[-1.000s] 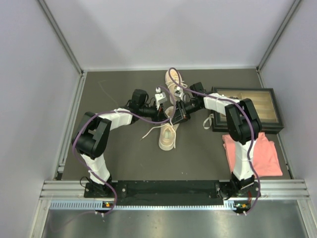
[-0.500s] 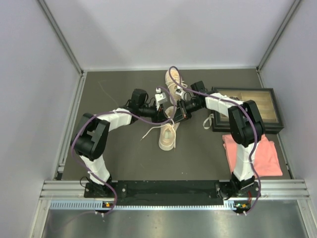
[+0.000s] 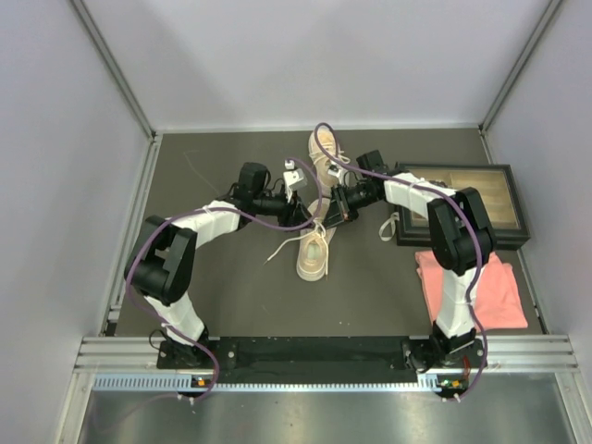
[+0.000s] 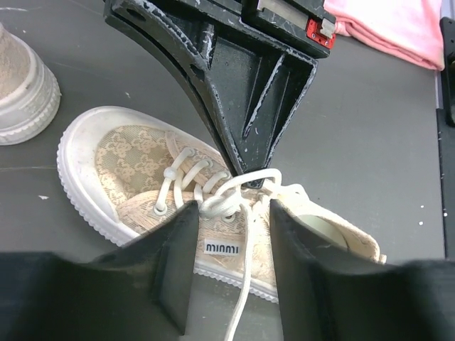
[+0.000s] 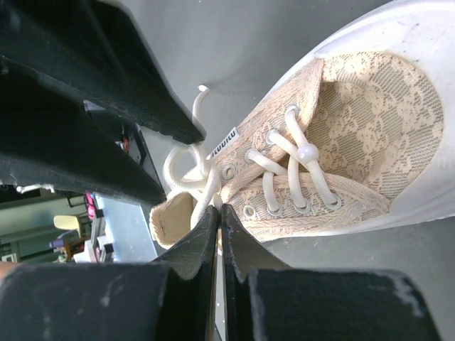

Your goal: Tie the shoes

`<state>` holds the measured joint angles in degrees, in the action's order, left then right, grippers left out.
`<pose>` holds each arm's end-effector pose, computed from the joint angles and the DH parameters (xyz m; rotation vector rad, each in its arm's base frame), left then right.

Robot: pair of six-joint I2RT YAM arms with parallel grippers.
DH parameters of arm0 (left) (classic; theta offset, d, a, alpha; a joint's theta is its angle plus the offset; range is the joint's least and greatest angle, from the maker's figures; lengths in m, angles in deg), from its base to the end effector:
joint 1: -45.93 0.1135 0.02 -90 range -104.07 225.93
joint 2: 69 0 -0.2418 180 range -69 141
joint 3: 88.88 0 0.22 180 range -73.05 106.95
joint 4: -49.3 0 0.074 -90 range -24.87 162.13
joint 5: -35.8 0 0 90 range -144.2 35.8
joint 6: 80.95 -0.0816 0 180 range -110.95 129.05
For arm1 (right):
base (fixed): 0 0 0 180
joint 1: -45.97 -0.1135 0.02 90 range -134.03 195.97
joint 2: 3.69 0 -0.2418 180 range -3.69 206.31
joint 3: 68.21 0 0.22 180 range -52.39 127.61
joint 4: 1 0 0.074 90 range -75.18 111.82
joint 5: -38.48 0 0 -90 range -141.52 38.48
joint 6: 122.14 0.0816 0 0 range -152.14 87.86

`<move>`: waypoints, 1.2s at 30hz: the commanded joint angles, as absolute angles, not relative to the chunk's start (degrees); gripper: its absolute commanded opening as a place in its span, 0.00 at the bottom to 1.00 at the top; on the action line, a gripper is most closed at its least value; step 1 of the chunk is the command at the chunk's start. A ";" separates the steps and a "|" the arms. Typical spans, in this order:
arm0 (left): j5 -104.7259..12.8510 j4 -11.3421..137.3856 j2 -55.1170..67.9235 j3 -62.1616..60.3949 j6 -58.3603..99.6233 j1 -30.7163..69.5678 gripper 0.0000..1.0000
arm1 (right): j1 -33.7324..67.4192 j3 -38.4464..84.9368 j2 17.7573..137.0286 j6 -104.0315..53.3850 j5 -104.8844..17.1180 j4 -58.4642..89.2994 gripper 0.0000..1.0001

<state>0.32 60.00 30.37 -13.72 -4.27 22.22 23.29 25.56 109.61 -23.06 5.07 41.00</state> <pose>0.3025 -0.2054 0.1924 1.1560 1.7428 -1.1317 0.3241 0.2092 0.1575 -0.6475 2.4898 1.4967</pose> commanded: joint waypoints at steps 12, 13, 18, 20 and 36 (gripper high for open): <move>1.70 67.76 26.45 -13.72 -10.72 22.63 0.00 | 24.17 22.93 103.36 -27.21 2.97 42.51 0.00; 1.70 67.85 26.19 -13.90 -10.81 22.72 0.00 | 24.26 22.85 103.36 -27.48 2.79 42.86 0.00; 0.91 70.92 24.69 -14.69 -13.43 24.04 0.00 | 24.61 21.97 103.10 -28.27 2.09 43.30 0.00; 0.65 74.77 23.99 -14.52 -15.98 24.21 0.00 | 25.14 21.62 102.84 -28.27 1.74 43.39 0.00; -2.17 81.21 21.44 -15.57 -21.72 27.47 0.00 | 28.22 17.31 100.38 -28.18 -0.28 42.59 0.00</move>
<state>-1.36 79.54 24.12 -15.43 -20.97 25.94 27.03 18.15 103.51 -26.58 1.05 43.38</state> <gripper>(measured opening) 0.012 0.008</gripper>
